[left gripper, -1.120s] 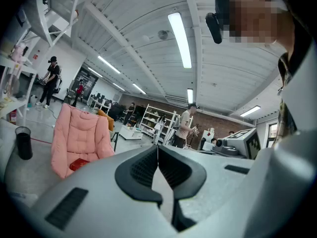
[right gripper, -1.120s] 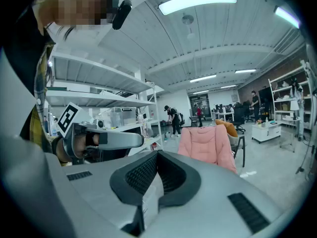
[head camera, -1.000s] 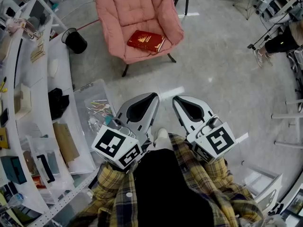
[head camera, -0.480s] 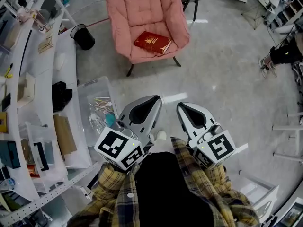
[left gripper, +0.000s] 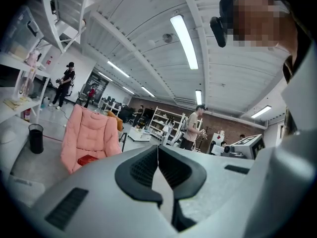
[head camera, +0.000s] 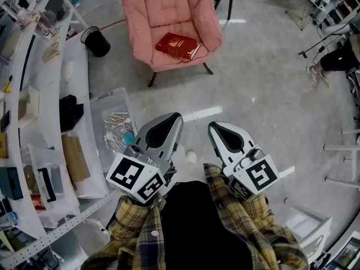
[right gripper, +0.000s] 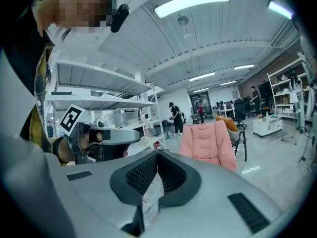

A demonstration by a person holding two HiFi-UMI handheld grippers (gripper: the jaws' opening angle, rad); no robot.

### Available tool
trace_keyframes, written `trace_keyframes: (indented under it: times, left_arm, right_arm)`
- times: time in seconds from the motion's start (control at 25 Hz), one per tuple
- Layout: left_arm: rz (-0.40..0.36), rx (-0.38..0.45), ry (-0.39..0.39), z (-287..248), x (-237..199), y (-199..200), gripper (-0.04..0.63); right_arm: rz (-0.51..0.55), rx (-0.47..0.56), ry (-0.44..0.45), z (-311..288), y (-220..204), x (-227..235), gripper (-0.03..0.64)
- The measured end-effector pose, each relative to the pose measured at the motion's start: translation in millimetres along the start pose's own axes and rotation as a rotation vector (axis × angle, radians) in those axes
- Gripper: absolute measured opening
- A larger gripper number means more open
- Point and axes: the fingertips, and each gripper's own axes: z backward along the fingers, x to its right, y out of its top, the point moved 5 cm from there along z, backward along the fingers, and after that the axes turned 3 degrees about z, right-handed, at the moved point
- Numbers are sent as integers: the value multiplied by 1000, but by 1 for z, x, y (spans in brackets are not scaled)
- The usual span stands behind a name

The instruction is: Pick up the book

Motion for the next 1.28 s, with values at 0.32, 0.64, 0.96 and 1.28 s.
trace_keyframes:
  times: [0.32, 0.64, 0.96, 1.28]
  left_arm:
    - [-2, -27, -20, -29, -48, 20, 8]
    - [-15, -42, -67, -75, -115, 58, 8]
    - [6, -84, -84, -101, -170, 74, 8]
    - [26, -117, -91, -131, -198, 77, 8]
  right_arm:
    - [-26, -27, -27, -47, 4, 21, 18]
    - [-31, -29, -55, -126, 22, 57, 18]
    - [-66, -66, -74, -186, 23, 81, 18]
    - [-121, -103, -89, -215, 16, 108, 18]
